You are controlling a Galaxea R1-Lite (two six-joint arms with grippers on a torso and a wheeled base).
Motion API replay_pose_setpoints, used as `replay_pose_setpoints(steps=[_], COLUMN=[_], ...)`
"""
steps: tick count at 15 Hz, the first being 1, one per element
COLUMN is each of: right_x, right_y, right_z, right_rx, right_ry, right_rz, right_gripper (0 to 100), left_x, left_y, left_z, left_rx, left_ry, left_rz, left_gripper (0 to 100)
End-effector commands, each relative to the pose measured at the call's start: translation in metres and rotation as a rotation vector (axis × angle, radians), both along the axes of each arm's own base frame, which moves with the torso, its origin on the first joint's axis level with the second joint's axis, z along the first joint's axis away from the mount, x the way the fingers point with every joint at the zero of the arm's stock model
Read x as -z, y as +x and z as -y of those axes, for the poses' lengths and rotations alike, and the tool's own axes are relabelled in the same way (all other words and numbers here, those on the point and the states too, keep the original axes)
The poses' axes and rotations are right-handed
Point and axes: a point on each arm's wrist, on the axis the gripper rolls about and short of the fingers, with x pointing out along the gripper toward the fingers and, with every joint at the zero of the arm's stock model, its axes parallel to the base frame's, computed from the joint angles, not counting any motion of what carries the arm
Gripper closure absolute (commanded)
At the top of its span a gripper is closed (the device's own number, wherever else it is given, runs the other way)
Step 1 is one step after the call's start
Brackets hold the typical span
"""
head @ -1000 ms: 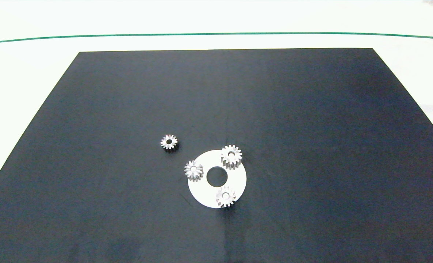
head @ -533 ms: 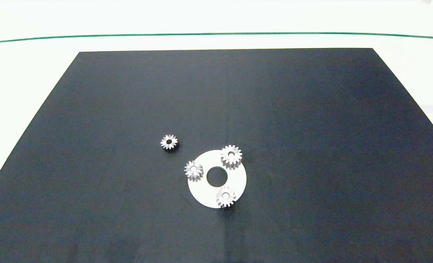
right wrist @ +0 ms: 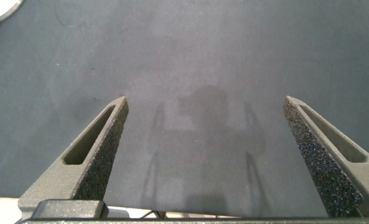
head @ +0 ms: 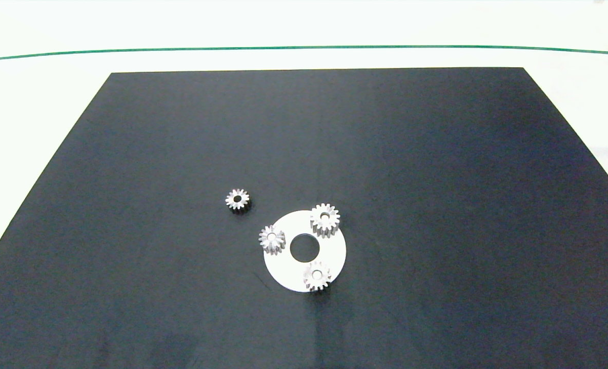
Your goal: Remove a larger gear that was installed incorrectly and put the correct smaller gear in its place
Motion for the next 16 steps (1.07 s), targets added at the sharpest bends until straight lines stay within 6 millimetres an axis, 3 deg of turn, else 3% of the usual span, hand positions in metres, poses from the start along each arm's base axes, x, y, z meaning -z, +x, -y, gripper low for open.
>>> replay_pose_setpoints(steps=[1,2,3,4,6,8,10,12,16], right_x=[-0.01,-0.029,-0.04,-0.069,-0.109,-0.136,-0.153,-0.172,-0.205], right_y=[-0.002,-0.001,0.0,0.008,0.029,0.054,0.08,0.112,0.176], right_z=[0.0,0.0,0.0,0.0,-0.001,-0.002,-0.006,-0.016,-0.063], right_rx=[0.005,-0.006,-0.015,-0.034,-0.066,-0.1,-0.157,-0.245,-0.469], right_ry=[-0.054,-0.069,-0.068,-0.068,-0.074,-0.119,-0.177,-0.23,-0.304], right_rz=[0.01,-0.072,-0.107,-0.171,-0.208,-0.247,-0.292,-0.323,-0.441], right_gripper=[0,0,0,0,0,0,0,0,0], left_x=[-0.016,-0.047,-0.064,-0.109,-0.175,-0.217,-0.234,-0.231,-0.226], left_y=[0.0,0.0,0.0,0.01,0.044,0.079,0.104,0.111,0.116], left_z=[0.0,0.0,0.0,0.0,-0.001,-0.004,-0.005,-0.005,-0.002], left_rx=[0.008,0.008,0.013,0.011,-0.017,-0.12,-0.123,-0.121,-0.077], left_ry=[0.032,0.033,0.034,0.037,0.1,0.175,0.185,0.177,0.188], left_rz=[-0.046,-0.135,-0.167,-0.228,-0.27,-0.38,-0.494,-0.567,-0.621], left_gripper=[0,0,0,0,0,0,0,0,0])
